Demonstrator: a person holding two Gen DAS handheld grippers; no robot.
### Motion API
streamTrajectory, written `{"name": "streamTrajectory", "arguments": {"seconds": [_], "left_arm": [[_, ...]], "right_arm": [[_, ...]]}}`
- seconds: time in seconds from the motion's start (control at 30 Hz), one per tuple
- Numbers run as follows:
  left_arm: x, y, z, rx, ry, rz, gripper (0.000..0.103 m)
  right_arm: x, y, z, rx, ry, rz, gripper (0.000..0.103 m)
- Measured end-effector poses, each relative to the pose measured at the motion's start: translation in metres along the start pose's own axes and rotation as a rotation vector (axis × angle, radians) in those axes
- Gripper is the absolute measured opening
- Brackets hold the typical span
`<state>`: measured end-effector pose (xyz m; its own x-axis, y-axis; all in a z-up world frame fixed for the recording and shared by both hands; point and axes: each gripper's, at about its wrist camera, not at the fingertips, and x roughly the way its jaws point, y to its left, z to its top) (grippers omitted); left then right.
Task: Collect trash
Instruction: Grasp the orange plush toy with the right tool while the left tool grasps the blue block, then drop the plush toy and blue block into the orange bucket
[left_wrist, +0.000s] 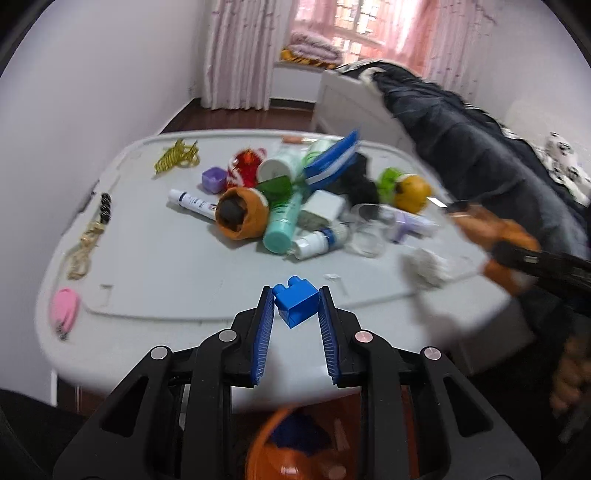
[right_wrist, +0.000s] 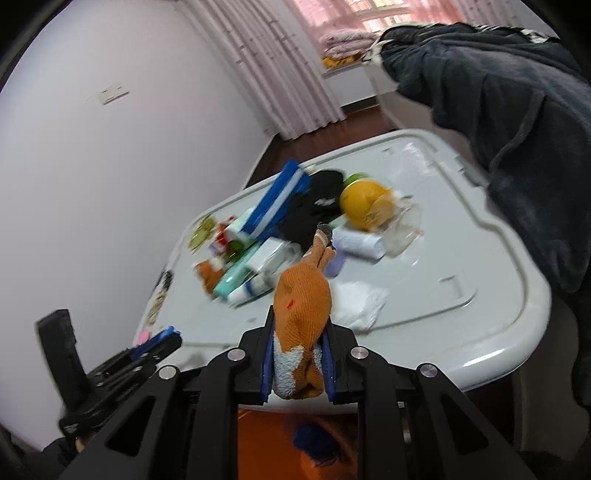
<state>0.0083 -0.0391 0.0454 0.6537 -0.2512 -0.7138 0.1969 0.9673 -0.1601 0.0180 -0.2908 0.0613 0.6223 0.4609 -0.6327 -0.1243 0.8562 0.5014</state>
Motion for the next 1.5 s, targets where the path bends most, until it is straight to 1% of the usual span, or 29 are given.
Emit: {"name": "streamTrajectory", "arguments": {"seconds": [0.07, 0.13, 0.2, 0.33, 0.43, 0.6, 0.63, 0.67, 0.7, 0.73, 0.77, 0.8, 0.87, 0.97, 1.03, 1.17, 1.27, 1.3, 1.4, 1.43, 1.47, 1.5], "left_arm": [[-0.025, -0.009, -0.008, 0.063, -0.007, -0.003, 0.024], [-0.047, -0.018, -0.021, 0.126, -0.009, -0.010, 0.024], [-0.060, -0.022, -0.034, 0.160, 0.014, -0.030, 0.024], [-0.059, -0.026, -0.057, 0.210, 0.093, -0.019, 0.024], [-0.054, -0.023, -0.066, 0.202, 0.141, -0.044, 0.024], [-0.054, -0.026, -0.072, 0.210, 0.171, -0.066, 0.025], [-0.051, -0.027, -0.074, 0.217, 0.192, -0.075, 0.025], [-0.049, -0.028, -0.077, 0.220, 0.210, -0.079, 0.026], [-0.045, -0.028, -0.079, 0.220, 0.232, -0.076, 0.028], [-0.038, -0.028, -0.083, 0.220, 0.271, -0.074, 0.048], [-0.030, -0.027, -0.086, 0.215, 0.313, -0.055, 0.082], [-0.021, -0.023, -0.090, 0.202, 0.347, -0.020, 0.092], [-0.012, -0.017, -0.093, 0.168, 0.391, -0.030, 0.092], [-0.007, -0.006, -0.092, 0.113, 0.415, -0.046, 0.092], [-0.007, -0.001, -0.091, 0.091, 0.415, -0.060, 0.092], [-0.009, 0.000, -0.084, 0.085, 0.389, -0.066, 0.092], [-0.009, -0.002, -0.080, 0.095, 0.368, -0.059, 0.092], [-0.009, -0.002, -0.079, 0.098, 0.364, -0.059, 0.092], [-0.007, -0.001, -0.076, 0.104, 0.354, -0.059, 0.092], [-0.005, -0.001, -0.074, 0.106, 0.350, -0.060, 0.092], [-0.005, -0.002, -0.072, 0.111, 0.343, -0.059, 0.092], [-0.004, -0.003, -0.068, 0.122, 0.329, -0.055, 0.092]], "right_arm": [[-0.006, 0.009, -0.007, -0.022, 0.012, 0.030, 0.022], [-0.014, 0.021, -0.021, -0.055, 0.035, 0.053, 0.022], [-0.022, 0.031, -0.038, -0.084, 0.071, 0.064, 0.022], [-0.031, 0.038, -0.065, -0.086, 0.162, 0.095, 0.022], [-0.032, 0.041, -0.081, -0.092, 0.240, 0.095, 0.022], [-0.026, 0.046, -0.103, -0.126, 0.351, 0.079, 0.027], [-0.024, 0.047, -0.106, -0.128, 0.370, 0.076, 0.030], [-0.021, 0.046, -0.110, -0.130, 0.390, 0.069, 0.037], [-0.019, 0.045, -0.112, -0.129, 0.400, 0.063, 0.059], [-0.014, 0.044, -0.114, -0.134, 0.415, 0.034, 0.076], [-0.010, 0.043, -0.116, -0.146, 0.421, 0.003, 0.078], [-0.005, 0.043, -0.116, -0.167, 0.433, -0.040, 0.078], [-0.001, 0.042, -0.111, -0.171, 0.442, -0.050, 0.078], [-0.003, 0.041, -0.088, -0.207, 0.377, -0.081, 0.078], [0.001, 0.039, -0.064, -0.249, 0.309, -0.137, 0.078], [0.025, 0.032, -0.015, -0.308, 0.252, -0.215, 0.078], [0.052, 0.029, 0.008, -0.349, 0.254, -0.255, 0.078], [0.065, 0.026, 0.016, -0.349, 0.267, -0.271, 0.078], [0.095, 0.021, 0.026, -0.354, 0.296, -0.301, 0.078], [0.104, 0.018, 0.025, -0.366, 0.307, -0.326, 0.058], [0.115, 0.014, 0.021, -0.378, 0.340, -0.368, 0.028], [0.123, 0.008, 0.015, -0.372, 0.373, -0.413, 0.013]]}}
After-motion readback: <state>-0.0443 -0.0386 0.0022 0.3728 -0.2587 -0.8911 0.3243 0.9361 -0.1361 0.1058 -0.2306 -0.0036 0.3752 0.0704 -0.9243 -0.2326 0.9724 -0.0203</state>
